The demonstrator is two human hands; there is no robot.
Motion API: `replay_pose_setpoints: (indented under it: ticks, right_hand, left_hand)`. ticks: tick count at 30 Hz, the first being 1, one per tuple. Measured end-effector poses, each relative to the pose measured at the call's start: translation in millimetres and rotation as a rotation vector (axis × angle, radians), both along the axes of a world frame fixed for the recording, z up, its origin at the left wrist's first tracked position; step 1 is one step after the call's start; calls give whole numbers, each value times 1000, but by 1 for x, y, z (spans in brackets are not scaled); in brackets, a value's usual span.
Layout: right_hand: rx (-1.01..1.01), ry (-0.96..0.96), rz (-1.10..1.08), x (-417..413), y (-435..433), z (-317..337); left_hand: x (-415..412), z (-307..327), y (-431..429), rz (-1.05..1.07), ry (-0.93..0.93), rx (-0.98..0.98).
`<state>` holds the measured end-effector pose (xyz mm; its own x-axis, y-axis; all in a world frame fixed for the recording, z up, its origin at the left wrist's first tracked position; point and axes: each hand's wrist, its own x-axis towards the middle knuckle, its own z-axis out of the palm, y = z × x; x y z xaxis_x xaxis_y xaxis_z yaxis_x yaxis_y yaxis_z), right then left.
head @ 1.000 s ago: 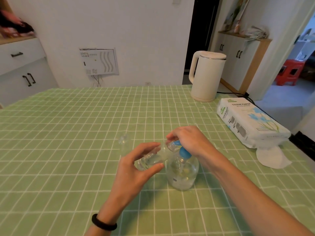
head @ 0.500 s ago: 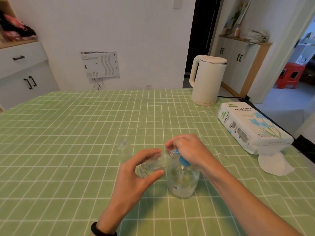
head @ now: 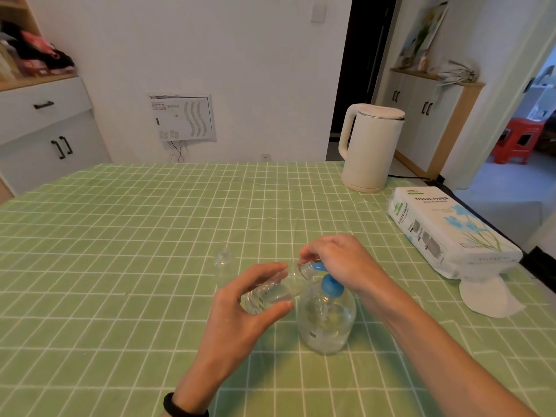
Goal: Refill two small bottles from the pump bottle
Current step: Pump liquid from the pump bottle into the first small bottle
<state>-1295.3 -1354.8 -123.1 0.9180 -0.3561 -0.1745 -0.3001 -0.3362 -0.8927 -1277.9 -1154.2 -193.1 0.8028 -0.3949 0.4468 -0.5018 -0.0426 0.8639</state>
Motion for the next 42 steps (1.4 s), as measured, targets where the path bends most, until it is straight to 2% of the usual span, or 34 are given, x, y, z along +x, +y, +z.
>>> replay_pose_setpoints:
  ticks: [42]
  right_hand:
    - [-3, 9, -54, -4, 0, -5]
  left_hand:
    - [-6, 1, 5, 42, 33, 26]
